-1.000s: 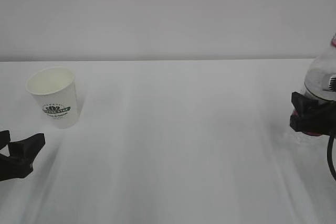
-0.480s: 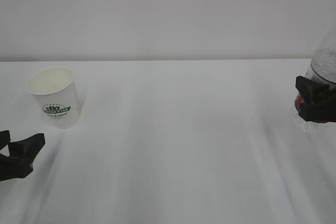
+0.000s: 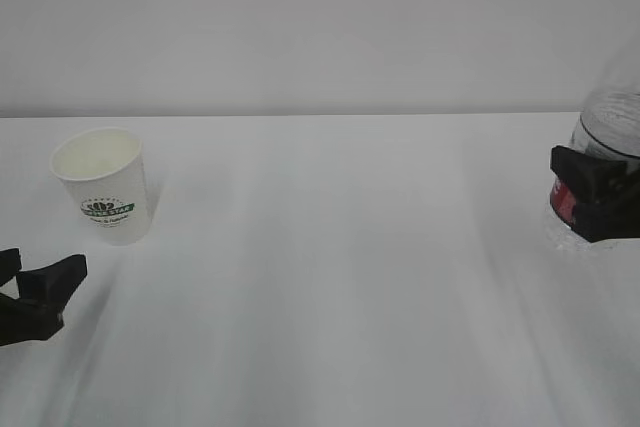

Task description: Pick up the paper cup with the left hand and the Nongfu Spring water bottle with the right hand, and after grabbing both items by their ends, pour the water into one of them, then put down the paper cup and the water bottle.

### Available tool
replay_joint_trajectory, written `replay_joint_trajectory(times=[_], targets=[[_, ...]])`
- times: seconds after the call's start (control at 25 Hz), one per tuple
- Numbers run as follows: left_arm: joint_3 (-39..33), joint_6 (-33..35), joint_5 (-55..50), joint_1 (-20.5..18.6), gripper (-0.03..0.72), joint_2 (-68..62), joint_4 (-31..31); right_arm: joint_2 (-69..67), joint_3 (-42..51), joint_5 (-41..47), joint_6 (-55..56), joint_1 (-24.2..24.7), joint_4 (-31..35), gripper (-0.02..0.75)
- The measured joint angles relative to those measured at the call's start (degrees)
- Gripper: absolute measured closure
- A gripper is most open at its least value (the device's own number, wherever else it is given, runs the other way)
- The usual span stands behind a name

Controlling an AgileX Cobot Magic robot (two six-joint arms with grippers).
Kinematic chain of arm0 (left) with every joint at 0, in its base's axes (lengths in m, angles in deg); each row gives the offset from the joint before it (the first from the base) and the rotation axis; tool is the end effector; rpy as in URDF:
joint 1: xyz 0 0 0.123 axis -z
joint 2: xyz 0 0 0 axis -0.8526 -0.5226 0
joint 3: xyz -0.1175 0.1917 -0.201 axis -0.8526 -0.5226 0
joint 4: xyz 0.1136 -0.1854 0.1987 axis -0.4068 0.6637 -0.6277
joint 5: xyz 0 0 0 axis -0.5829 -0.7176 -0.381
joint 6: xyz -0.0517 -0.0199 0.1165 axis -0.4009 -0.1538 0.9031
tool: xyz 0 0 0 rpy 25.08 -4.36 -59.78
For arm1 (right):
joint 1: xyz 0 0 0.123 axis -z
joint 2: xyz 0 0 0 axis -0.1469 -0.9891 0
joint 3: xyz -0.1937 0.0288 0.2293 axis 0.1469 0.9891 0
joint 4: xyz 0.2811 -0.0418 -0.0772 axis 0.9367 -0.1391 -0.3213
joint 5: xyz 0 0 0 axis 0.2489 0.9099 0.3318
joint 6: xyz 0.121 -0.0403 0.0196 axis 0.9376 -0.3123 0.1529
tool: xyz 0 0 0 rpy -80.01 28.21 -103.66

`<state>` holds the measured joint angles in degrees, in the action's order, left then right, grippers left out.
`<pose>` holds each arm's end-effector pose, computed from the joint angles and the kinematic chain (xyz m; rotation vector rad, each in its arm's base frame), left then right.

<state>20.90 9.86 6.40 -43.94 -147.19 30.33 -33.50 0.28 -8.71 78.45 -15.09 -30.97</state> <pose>0.2247 -0.0562 0.0738 0.1037 1.9493 -0.2427 0.2768 0.0467 0.1667 -0.3563 1.7968 0.0506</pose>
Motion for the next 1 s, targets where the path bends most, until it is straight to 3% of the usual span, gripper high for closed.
replay_joint_trajectory(times=[0.28, 0.6, 1.0], targets=[[0.0, 0.0, 0.0, 0.0, 0.119, 0.0, -1.03, 0.25, -0.21, 0.13, 5.43, 0.0, -7.75, 0.251], [0.59, 0.0, 0.0, 0.0, 0.011, -0.12, -2.46, 0.25, -0.31, 0.13, 6.97, 0.0, -8.46, 0.251], [7.23, 0.0, 0.0, 0.0, 0.0, -7.69, -2.46, 0.25, -0.29, 0.13, 7.69, 0.0, -8.9, 0.251]])
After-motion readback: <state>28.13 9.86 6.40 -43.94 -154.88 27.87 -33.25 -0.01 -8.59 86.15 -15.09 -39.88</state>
